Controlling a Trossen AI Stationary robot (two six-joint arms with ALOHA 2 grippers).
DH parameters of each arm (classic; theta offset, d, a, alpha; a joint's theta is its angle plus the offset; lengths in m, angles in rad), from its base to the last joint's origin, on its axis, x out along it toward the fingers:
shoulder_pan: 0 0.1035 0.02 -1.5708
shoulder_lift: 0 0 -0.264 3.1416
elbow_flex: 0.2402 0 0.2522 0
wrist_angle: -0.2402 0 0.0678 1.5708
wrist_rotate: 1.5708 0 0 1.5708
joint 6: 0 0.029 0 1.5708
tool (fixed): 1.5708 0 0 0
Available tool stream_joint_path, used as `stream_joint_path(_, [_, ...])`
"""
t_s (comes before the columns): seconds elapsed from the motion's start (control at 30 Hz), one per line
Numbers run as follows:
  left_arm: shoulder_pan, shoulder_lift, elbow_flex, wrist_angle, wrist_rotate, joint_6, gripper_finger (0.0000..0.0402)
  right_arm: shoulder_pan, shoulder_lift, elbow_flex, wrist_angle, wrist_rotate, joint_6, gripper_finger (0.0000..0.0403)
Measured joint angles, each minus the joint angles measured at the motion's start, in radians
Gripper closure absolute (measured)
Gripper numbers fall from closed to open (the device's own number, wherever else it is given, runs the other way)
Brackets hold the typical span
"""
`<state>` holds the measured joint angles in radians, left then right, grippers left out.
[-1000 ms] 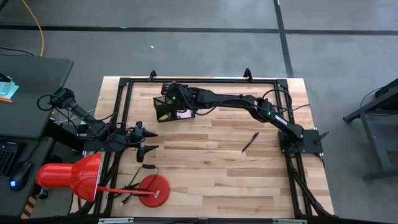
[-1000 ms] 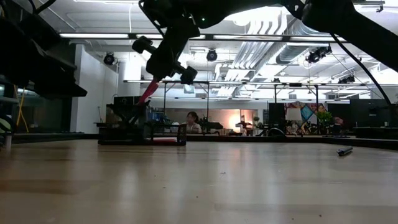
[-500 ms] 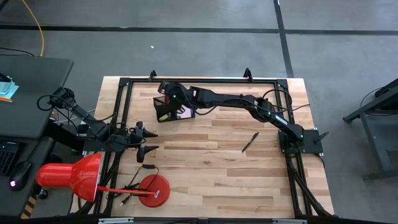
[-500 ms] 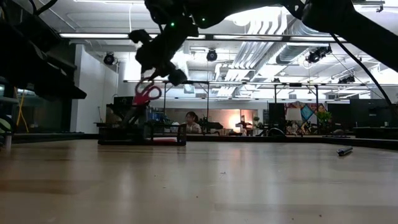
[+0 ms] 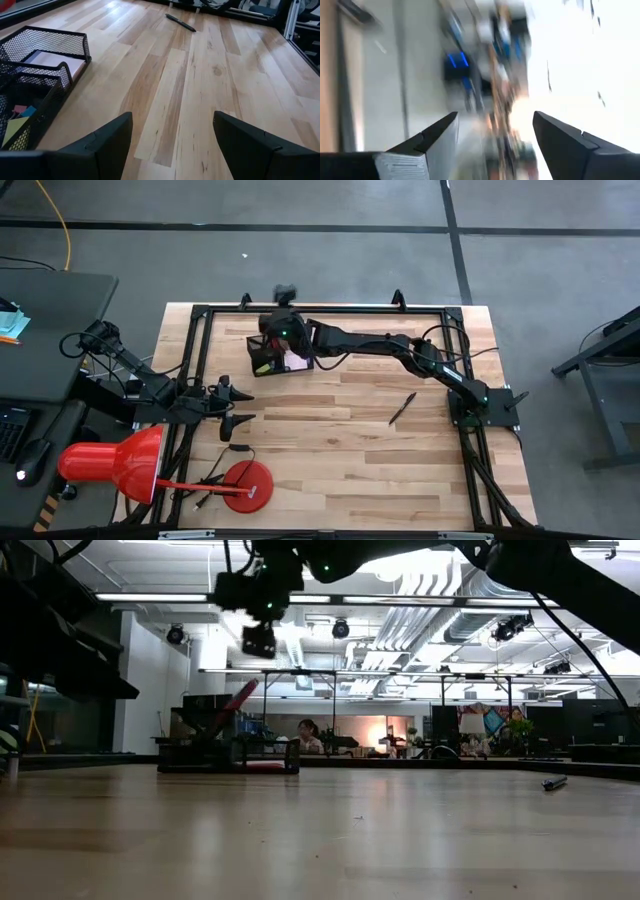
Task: Pick and place office supplies into organizer
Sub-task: Put the black pen into the desk organizer
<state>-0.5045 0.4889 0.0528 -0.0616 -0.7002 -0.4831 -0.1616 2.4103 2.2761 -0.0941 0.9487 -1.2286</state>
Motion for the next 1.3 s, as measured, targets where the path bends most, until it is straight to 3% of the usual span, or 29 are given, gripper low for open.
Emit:
stream_joint_path(0.07, [0.0,0.0,0.0,0.0,0.0,-0.007,0.0135,0.0,-0.002,0.001,0.009,0.191,0.022,0.0153])
stream_joint_path(0.13, [0.0,0.0,0.0,0.0,0.0,-0.012,0.0135,-0.001,-0.002,0.001,-0.024,0.311,0.071,0.0155])
stream_joint_path(0.27, [0.0,0.0,0.0,0.009,-0.004,-0.017,0.0135,0.007,-0.03,0.0,-0.247,0.331,0.315,0.0159])
stream_joint_path(0.37, [0.0,0.0,0.0,0.012,-0.011,-0.047,0.0135,0.022,-0.049,0.002,-0.524,0.24,0.622,0.016])
stream_joint_path(0.47, [0.0,0.0,0.0,0.009,-0.009,-0.064,0.0135,0.034,-0.069,-0.001,-0.822,0.015,1.001,0.016])
stream_joint_path(0.57, [0.0,0.0,0.0,0.009,0.012,-0.071,0.0135,0.053,-0.094,0.0,-1.001,-0.163,1.267,0.016])
stream_joint_path(0.87, [0.0,0.0,0.0,0.009,0.014,-0.127,0.0135,0.228,-0.098,-0.001,-1.256,-0.45,1.549,0.016])
stream_joint_path(1.0, [0.0,0.0,0.0,0.01,0.036,-0.125,0.0135,0.373,-0.098,-0.002,-1.227,-0.49,1.626,0.016])
stream_joint_path(1.13, [0.0,0.0,0.0,0.011,-0.006,-0.116,0.0135,0.55,-0.097,-0.002,-0.962,-0.537,1.613,0.016])
stream_joint_path(1.3, [0.0,0.0,0.0,0.012,-0.034,-0.116,0.0135,0.735,-0.097,-0.002,-0.692,-0.572,1.485,0.016])
